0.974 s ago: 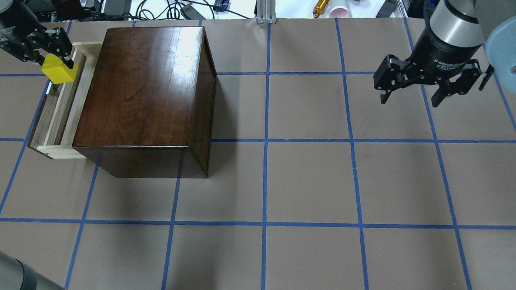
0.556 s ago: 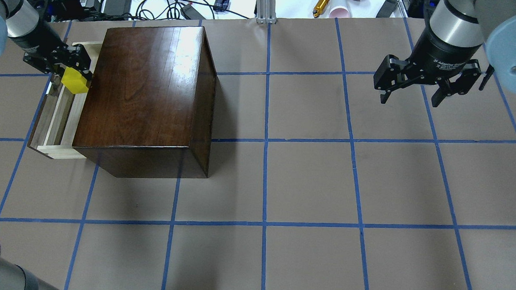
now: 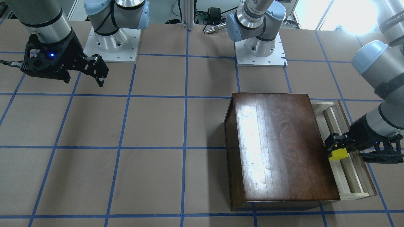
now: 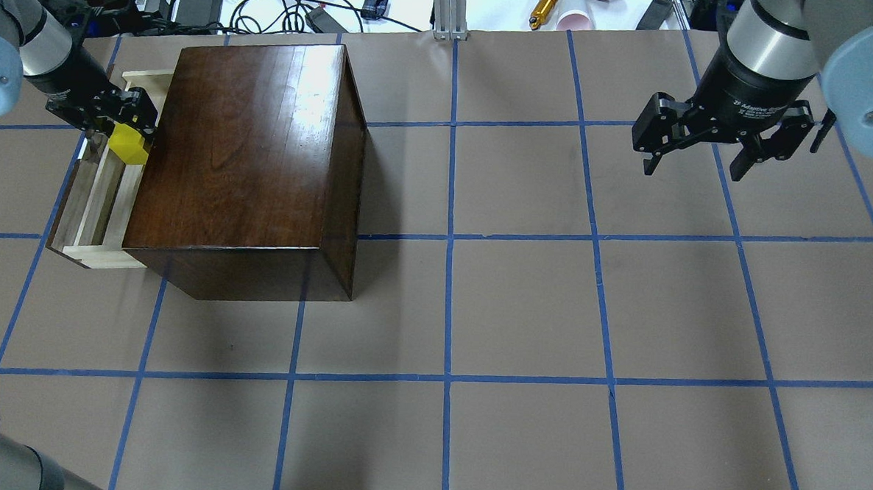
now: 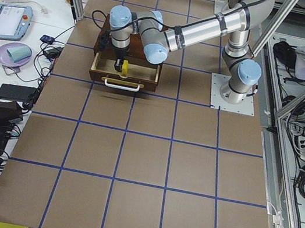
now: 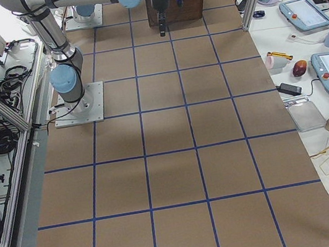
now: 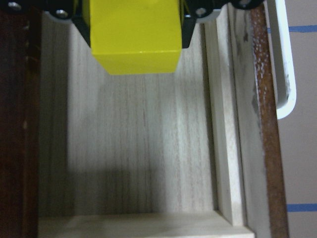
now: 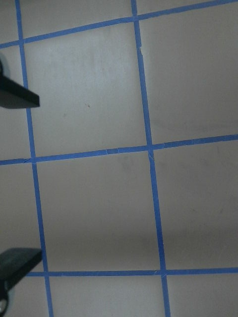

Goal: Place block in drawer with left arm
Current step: 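Lift the yellow cube with the left gripper and carry it over the open drawer, then open the left gripper to drop the cube into the drawer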

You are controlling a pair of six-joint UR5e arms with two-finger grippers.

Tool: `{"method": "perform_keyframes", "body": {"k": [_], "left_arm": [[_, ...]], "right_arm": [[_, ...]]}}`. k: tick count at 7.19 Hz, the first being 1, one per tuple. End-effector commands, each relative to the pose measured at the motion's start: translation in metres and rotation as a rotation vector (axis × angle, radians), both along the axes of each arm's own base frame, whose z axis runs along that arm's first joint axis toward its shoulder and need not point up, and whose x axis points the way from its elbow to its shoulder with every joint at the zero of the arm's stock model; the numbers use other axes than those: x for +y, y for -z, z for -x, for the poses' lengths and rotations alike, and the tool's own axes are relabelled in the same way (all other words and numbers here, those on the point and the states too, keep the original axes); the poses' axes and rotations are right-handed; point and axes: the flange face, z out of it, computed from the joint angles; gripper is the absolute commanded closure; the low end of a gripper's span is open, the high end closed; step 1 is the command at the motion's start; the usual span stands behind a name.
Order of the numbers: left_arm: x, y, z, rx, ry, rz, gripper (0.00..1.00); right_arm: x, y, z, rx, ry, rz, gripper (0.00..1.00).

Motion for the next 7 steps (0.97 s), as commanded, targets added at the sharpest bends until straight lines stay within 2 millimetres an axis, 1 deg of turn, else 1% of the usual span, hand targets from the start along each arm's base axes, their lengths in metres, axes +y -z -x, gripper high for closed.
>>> {"method": "perform_keyframes", "body": {"k": [1, 2, 3, 4, 5, 7], "left_arm": [[0.000, -0.011, -0.001, -0.010, -0.005, 0.011, 0.00], [0.002, -0.018, 0.001, -0.014, -0.002, 0.016, 0.00], [0.006, -0.031, 0.004, -0.018, 0.000, 0.026, 0.00], [0.015, -0.052, 0.007, -0.016, -0.002, 0.014, 0.00], [0.028, -0.080, 0.014, -0.009, 0.002, -0.008, 0.00], [0.064, -0.122, 0.040, -0.005, -0.012, -0.027, 0.00]], "right_arm": [[0.000, 0.000, 0.000, 0.000, 0.000, 0.000, 0.00], [0.000, 0.000, 0.000, 0.000, 0.000, 0.001, 0.00], [0.000, 0.000, 0.000, 0.000, 0.000, 0.001, 0.00], [0.000, 0.000, 0.000, 0.000, 0.000, 0.001, 0.00], [0.000, 0.000, 0.000, 0.000, 0.000, 0.001, 0.00], [0.000, 0.000, 0.000, 0.000, 0.000, 0.001, 0.00]]}}
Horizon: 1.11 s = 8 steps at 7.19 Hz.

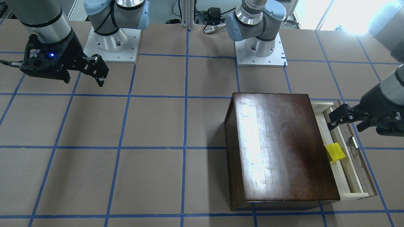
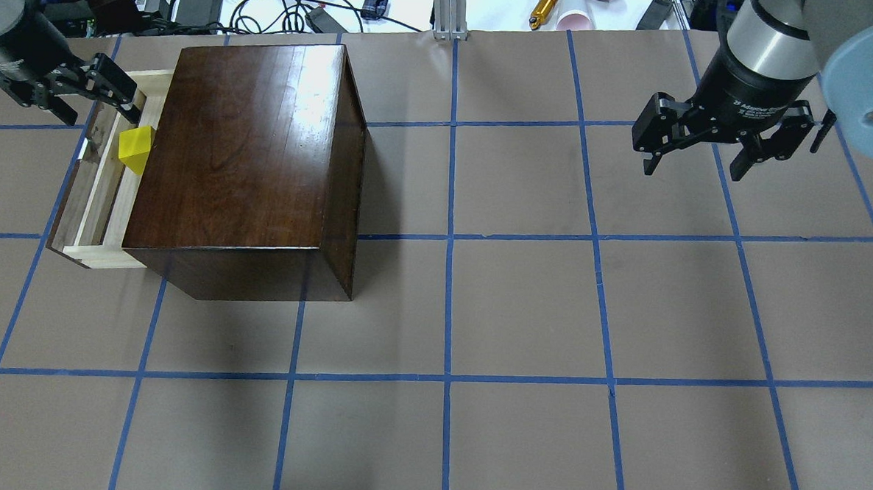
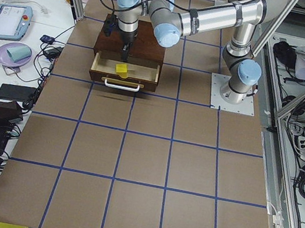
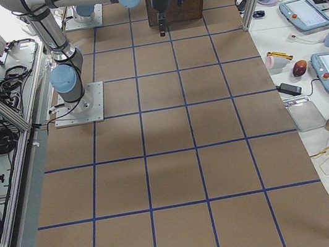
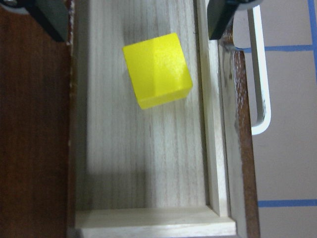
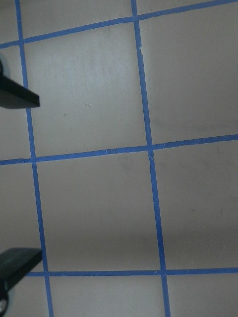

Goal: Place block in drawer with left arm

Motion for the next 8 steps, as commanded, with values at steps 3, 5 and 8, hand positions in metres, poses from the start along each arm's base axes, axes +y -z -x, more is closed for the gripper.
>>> {"method": "perform_keyframes", "body": {"k": [3, 5, 8], "left_arm": [[0.076, -0.069, 0.061, -0.040, -0.038, -0.024, 0.00], [0.093, -0.073, 0.101, -0.045, -0.032, -0.023, 0.00], [0.093, -0.067, 0.172, -0.057, -0.037, -0.026, 0.00]], "right_arm": [[0.000, 0.000, 0.000, 0.000, 0.000, 0.000, 0.00], [0.000, 0.000, 0.000, 0.000, 0.000, 0.000, 0.00], [0.000, 0.001, 0.000, 0.000, 0.000, -0.002, 0.00]]}}
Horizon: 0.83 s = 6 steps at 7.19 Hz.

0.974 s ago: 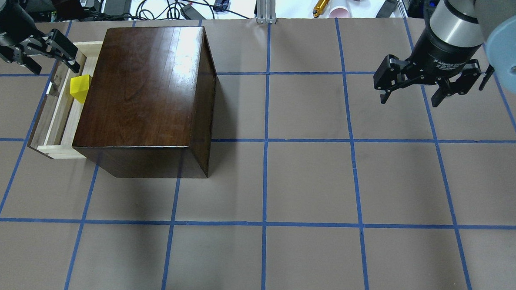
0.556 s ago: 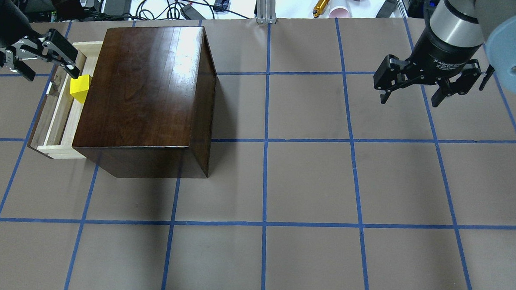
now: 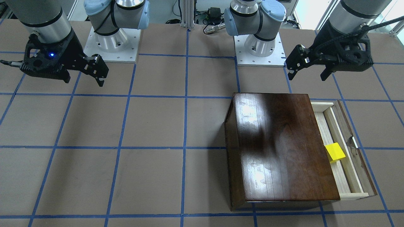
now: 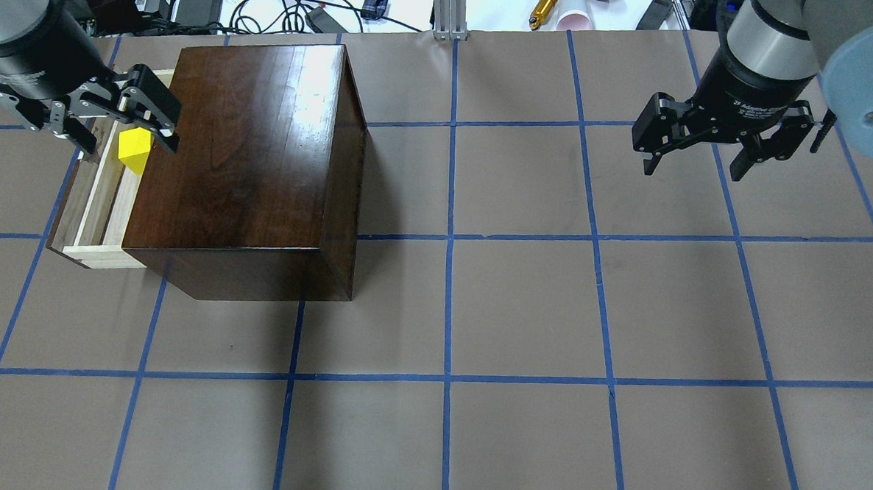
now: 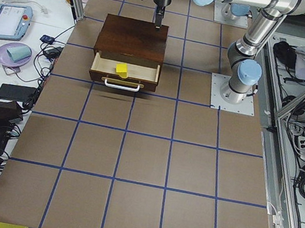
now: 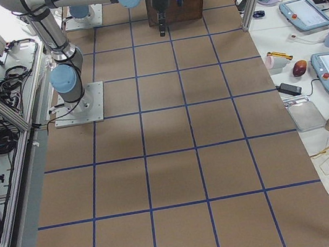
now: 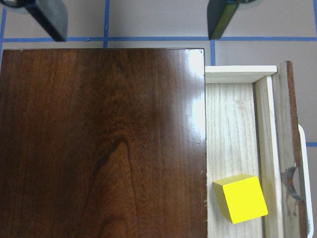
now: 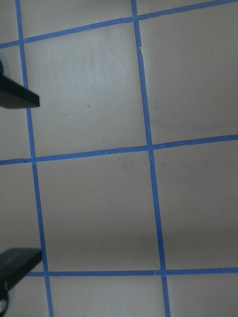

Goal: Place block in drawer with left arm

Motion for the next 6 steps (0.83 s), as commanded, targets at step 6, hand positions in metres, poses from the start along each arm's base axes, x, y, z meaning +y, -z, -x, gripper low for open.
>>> {"method": "perform_keyframes", "body": {"k": [6], "left_arm": [[-0.018, -0.004, 0.065, -0.004, 0.049, 0.097, 0.00]], "right_arm": [[0.000, 0.000, 0.000, 0.000, 0.000, 0.000, 0.00]]}}
